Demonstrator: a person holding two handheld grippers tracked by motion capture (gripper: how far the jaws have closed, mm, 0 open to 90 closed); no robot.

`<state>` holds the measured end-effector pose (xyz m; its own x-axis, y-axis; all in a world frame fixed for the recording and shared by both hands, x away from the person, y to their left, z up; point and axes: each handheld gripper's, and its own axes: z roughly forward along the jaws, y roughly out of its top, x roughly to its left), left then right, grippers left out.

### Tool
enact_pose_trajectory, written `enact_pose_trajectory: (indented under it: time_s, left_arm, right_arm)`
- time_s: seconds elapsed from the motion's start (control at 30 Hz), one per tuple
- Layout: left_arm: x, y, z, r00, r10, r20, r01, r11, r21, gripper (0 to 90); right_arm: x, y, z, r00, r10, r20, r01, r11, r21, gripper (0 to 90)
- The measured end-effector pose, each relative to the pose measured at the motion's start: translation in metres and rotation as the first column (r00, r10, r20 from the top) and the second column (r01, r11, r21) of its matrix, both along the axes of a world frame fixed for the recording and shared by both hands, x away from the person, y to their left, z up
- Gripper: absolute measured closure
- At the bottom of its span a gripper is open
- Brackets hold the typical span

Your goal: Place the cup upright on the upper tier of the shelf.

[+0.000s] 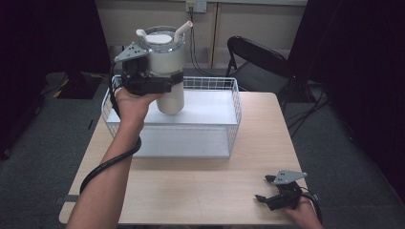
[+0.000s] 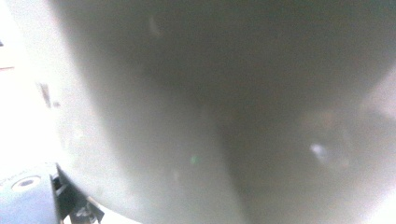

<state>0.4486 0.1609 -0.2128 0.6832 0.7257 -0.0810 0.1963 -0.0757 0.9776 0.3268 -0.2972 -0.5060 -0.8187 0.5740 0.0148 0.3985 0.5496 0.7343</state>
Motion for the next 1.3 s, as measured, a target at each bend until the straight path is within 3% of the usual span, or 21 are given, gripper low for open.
enact_pose_trajectory:
  time_s: [0.77, 1.3]
  left_arm:
    - [0.019, -0.006, -0.002, 0.9982, 0.043, 0.04, -0.044, 0.9988, 0.021, 9.3]
    - [0.029, -0.007, -0.009, 0.9967, 0.071, 0.038, -0.072, 0.9973, 0.013, 9.3]
  right_arm:
    - [0.0, 0.0, 0.0, 1.0, 0.001, 0.0, -0.001, 1.0, -0.001, 12.5]
    - [0.0, 0.0, 0.0, 1.0, 0.0, -0.001, 0.0, 1.0, -0.002, 12.5]
